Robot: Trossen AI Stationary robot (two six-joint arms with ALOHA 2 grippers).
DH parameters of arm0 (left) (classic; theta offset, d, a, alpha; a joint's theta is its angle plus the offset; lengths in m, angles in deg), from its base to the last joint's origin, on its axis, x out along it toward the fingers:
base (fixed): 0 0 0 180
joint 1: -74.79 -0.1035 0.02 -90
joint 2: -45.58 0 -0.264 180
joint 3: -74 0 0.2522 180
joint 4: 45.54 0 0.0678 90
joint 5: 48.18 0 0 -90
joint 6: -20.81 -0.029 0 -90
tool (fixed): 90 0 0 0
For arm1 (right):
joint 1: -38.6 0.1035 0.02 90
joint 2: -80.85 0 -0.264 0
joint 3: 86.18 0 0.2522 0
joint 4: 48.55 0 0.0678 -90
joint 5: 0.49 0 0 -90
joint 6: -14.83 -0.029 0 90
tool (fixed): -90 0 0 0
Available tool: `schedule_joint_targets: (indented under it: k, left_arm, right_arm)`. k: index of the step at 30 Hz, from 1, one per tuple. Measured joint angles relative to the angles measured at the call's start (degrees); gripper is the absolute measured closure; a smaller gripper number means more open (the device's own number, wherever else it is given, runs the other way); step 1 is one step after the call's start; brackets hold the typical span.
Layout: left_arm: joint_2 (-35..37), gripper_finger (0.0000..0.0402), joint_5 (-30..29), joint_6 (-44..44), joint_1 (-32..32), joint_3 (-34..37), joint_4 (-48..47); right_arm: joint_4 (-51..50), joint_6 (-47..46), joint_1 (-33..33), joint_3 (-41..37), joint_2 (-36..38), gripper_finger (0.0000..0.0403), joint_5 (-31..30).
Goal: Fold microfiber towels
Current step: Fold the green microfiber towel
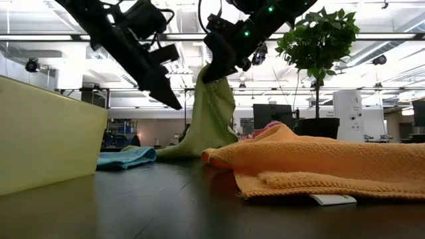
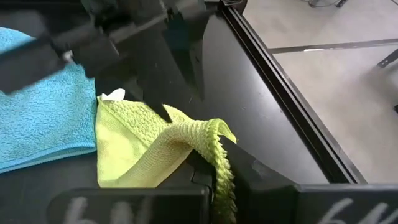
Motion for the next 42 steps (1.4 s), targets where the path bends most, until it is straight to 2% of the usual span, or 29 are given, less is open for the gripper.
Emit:
schedule_joint_targets:
  k: [4, 8, 13, 15, 19, 25, 35, 42]
  left_arm:
    - [-3.6, 0.0248, 0.1, -3.9, 0.0, -0.1, 5.6]
    - [-6.2, 0.0248, 2.4, -8.3, -0.1, -0.2, 11.1]
    - [-8.4, 0.0248, 15.9, -13.5, -0.2, -0.2, 12.5]
    - [-9.9, 0.0248, 18.1, -14.0, -0.2, -0.2, 13.3]
    - [-14.1, 0.0248, 18.2, -14.0, -0.4, -0.2, 20.0]
    - [-20.7, 0.0248, 18.2, -14.1, -0.4, -1.0, 32.2]
    - [-25.6, 0.0249, 14.7, -13.6, -5.0, -3.5, 31.6]
    - [-30.8, 0.0249, 18.1, -11.6, -7.2, -8.4, 31.6]
  right_arm:
    - [-0.4, 2.3, 0.0, 0.0, 0.0, 0.0394, 0.2]
    - [-7.7, 8.1, 0.3, 0.0, 0.0, 0.0394, 1.7]
    - [-21.5, 10.1, 0.3, -0.8, -0.1, 0.0394, 7.0]
    - [-24.1, 8.5, 0.3, -1.9, -0.2, 0.0394, 7.9]
    - [-26.1, 6.9, 0.5, -4.3, -0.3, 0.0394, 9.1]
    - [-27.1, 9.0, 1.5, -8.6, -0.3, 0.0394, 18.5]
    - [-25.5, 3.9, 2.4, -13.4, -0.3, 0.0394, 18.5]
    - [-21.8, 4.0, 2.4, -14.3, -0.3, 0.0394, 18.5]
